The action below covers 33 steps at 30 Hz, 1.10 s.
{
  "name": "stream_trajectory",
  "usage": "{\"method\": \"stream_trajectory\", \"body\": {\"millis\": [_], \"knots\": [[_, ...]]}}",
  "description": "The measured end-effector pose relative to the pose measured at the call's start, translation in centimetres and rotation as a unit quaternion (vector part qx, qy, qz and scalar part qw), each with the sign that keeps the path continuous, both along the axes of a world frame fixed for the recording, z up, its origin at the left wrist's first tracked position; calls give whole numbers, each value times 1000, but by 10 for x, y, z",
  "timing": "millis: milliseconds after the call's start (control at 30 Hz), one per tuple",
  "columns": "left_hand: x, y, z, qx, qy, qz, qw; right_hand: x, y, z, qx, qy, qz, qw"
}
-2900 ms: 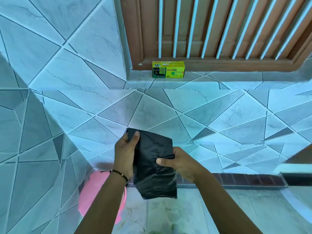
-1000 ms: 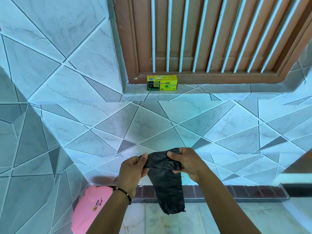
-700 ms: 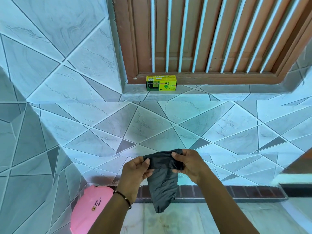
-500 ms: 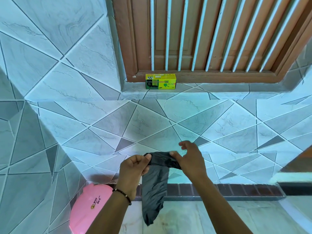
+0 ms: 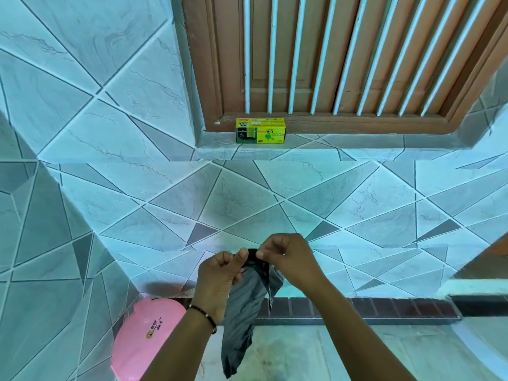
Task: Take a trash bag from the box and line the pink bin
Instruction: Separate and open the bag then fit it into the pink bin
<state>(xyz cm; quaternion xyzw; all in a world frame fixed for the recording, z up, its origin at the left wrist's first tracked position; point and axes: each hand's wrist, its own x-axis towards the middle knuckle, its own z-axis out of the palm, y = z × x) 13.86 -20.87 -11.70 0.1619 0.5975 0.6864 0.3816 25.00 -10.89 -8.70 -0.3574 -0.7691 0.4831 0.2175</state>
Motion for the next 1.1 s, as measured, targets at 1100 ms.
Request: {"method": "stream_trajectory", "body": {"millis": [1100], "knots": [[11,23,1,-114,356,-86,924,9,12,-8,-183,64,-33,980]]}}
